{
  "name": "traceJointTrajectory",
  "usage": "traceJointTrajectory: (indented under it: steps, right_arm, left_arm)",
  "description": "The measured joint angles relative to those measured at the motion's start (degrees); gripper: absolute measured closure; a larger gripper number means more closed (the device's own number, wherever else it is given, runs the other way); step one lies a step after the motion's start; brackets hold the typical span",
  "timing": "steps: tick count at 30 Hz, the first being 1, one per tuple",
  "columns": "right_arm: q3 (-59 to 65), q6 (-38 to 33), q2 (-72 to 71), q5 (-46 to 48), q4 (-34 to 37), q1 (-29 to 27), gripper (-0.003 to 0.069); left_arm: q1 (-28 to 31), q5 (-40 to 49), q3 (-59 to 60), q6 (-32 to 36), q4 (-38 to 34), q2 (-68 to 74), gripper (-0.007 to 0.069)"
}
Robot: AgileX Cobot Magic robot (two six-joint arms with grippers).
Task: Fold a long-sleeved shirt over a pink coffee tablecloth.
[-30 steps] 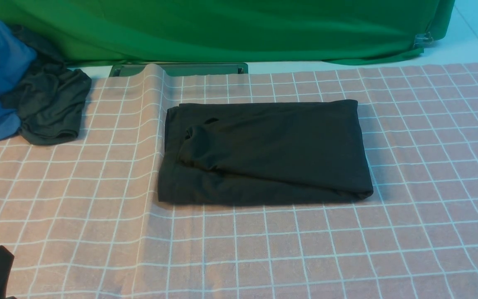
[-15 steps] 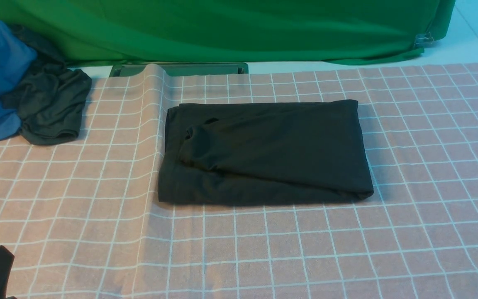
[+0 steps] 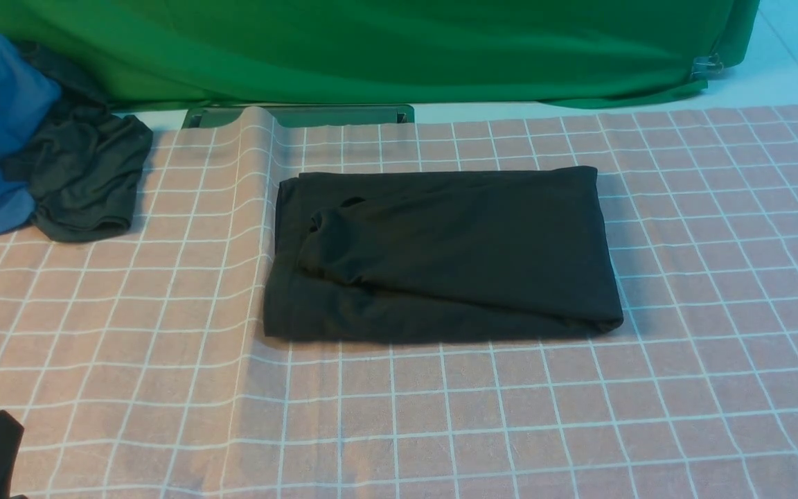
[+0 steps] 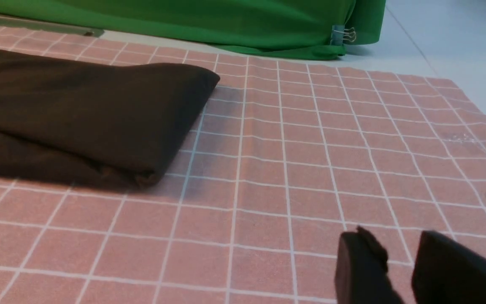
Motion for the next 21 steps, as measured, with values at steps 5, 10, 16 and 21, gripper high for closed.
traceJointTrajectory:
  steps: [5,10,16,21]
  right_arm:
    - [0.0,0.0,0.0,0.0,0.0,0.0,0.0421]
    - [0.0,0.0,0.0,0.0,0.0,0.0,0.0421]
    - [0.0,1.3,0.0,0.0,0.0,0.0,0.0421]
    - [0.0,1.3,0.0,0.0,0.0,0.0,0.0421]
  left_arm:
    - [0.0,0.0,0.0,0.0,0.0,0.0,0.0611]
    - [0.0,0.0,0.0,0.0,0.0,0.0,0.0611]
    - [0.0,0.0,0.0,0.0,0.0,0.0,0.0611]
    - [0.0,0.0,0.0,0.0,0.0,0.0,0.0611]
